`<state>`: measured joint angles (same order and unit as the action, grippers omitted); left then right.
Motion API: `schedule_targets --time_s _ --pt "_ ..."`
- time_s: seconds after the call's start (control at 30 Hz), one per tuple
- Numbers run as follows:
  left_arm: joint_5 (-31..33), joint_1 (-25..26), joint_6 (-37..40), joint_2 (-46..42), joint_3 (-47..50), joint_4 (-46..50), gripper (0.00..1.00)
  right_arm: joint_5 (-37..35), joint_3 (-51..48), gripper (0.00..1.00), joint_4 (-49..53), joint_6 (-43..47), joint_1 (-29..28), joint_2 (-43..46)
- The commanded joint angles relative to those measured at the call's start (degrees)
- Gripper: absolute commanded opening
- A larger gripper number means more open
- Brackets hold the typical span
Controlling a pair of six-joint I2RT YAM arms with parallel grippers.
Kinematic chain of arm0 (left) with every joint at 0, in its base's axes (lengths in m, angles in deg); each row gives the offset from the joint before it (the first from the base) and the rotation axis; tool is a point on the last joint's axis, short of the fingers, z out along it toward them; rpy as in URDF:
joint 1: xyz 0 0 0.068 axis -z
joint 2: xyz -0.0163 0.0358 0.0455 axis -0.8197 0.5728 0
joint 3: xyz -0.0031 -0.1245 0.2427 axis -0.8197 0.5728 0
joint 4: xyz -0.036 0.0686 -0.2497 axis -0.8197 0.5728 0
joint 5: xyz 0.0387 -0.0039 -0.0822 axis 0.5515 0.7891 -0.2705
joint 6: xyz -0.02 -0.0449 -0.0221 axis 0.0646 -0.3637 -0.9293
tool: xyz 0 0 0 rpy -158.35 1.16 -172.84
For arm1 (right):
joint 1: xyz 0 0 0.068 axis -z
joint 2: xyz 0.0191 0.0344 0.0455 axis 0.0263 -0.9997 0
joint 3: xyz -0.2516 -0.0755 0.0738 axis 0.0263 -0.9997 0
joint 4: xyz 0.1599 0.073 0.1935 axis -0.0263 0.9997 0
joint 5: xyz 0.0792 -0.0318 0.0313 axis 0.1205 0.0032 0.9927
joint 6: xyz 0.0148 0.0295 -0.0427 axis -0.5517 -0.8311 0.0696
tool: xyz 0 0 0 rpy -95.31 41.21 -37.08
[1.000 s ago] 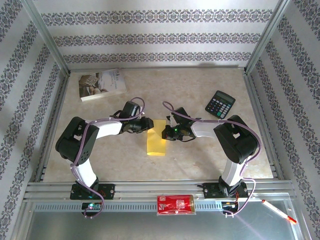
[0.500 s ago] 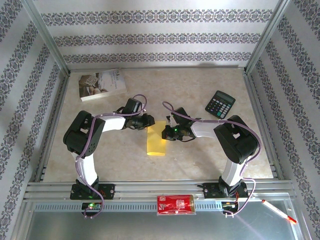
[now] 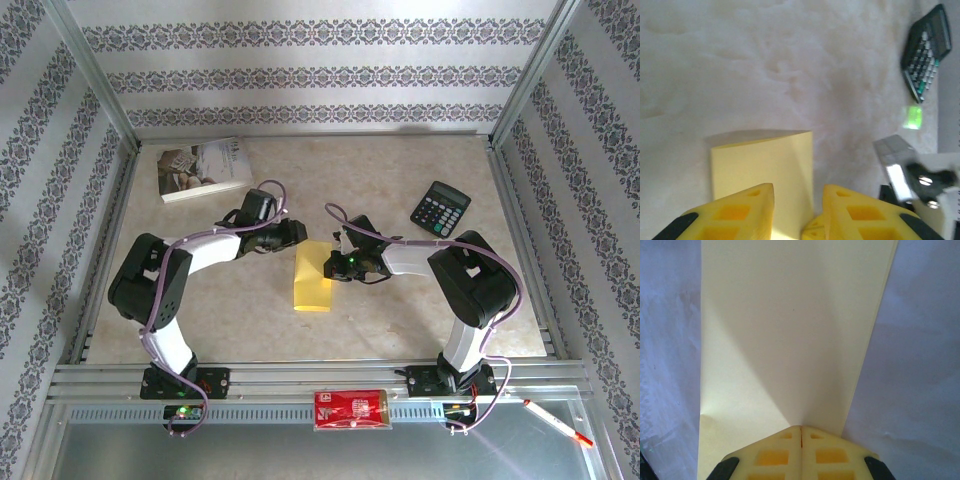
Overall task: Fold a paper plane with a square sheet of paper (pick it up from the middle)
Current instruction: First fold the square sheet of paper in half at the center of the table.
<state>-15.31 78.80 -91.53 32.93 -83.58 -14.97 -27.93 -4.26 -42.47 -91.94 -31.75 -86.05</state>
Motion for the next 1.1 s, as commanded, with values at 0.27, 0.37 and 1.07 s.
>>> schedule_targets --time_s 0.27,0.37,1.07 --pt "-1.4 1.0 0.6 7.0 -1.4 -0.6 0.31 -8.2 -3.3 0.00 9.8 0.9 0.0 -2.6" --pt "1.4 0.3 1.6 8.0 -1.4 1.5 0.31 -8.3 -3.5 0.00 9.8 0.9 0.0 -2.6" --pt "0.2 5.5 -2.1 -4.3 4.9 3.2 0.33 -8.4 -4.2 0.00 9.7 1.1 0.6 -2.3"
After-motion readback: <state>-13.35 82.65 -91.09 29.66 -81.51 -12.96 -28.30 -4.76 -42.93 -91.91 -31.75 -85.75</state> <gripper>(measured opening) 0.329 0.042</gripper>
